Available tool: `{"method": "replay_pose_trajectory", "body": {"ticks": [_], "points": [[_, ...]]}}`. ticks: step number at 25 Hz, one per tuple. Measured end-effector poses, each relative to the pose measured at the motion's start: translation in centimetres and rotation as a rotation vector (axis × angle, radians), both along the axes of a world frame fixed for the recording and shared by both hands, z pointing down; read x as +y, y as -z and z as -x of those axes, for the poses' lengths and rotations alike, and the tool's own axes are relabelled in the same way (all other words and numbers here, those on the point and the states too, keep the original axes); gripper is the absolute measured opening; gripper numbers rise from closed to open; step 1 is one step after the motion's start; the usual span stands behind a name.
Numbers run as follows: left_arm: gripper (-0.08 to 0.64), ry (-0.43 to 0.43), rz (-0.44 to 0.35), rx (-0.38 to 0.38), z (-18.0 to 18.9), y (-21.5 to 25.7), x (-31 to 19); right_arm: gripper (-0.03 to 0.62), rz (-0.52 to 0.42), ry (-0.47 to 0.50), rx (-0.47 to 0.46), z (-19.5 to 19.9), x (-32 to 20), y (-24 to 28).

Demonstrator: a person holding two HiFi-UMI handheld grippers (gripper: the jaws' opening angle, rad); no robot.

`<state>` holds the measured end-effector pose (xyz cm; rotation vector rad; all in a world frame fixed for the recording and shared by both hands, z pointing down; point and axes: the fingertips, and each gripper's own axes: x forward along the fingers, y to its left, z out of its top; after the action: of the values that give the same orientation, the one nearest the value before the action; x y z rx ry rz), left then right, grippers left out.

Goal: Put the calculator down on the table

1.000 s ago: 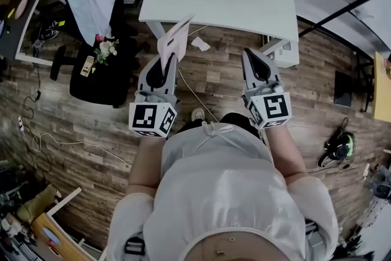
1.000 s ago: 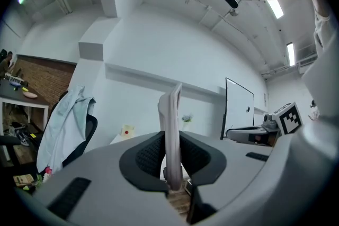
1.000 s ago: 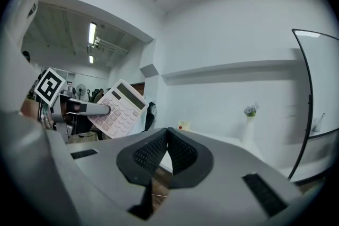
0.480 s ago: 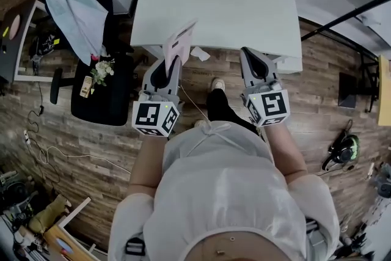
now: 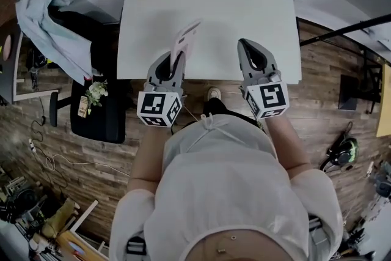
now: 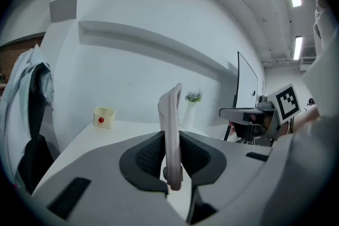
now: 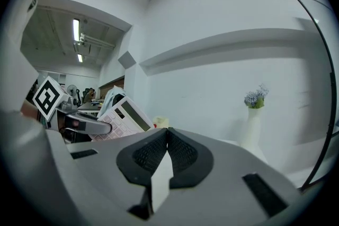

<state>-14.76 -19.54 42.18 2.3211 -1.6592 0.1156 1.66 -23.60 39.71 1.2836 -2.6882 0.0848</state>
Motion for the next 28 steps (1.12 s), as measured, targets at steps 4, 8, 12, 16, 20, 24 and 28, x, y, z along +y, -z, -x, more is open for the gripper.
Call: {"method": "replay_pose_trajectory", "body": {"ticks": [4,8,12,16,20,24,28], "points": [[0.075,-0.019,0.064,0.012,-1.1,-3.1,-4.7,0.006,0.032,-0.012,0.017,-1.2,-4.3,-2.2],[0.075,-0.043,0.128,0.045,-2.6,-5.7,-8.3,0.006,0.079,-0.018,0.037,-2.2,-7.2,-4.7],[0.075,-0.079,0.198,0.079,-3.9,-8.2,-10.5,0.006,0.128,-0.011,0.049,-2.3,-9.1,-6.9],[0.075,-0.106,0.248,0.073,-4.7,-10.3,-11.6,0.006,0.161,-0.005,0.057,-2.1,-10.2,-8.6],[0.075,-0.116,0.306,0.078,-4.8,-12.4,-12.2,0.006,0.183,-0.02,0.052,-2.2,-11.2,-9.6],[0.075,-0.123,0.347,0.135,-4.3,-13.3,-12.6,0.006,0.186,-0.033,0.059,-1.9,-11.4,-9.8],[0.078,-0.131,0.375,0.176,-4.0,-13.8,-13.5,0.006,0.204,-0.052,0.068,-1.8,-11.4,-10.4]]}}
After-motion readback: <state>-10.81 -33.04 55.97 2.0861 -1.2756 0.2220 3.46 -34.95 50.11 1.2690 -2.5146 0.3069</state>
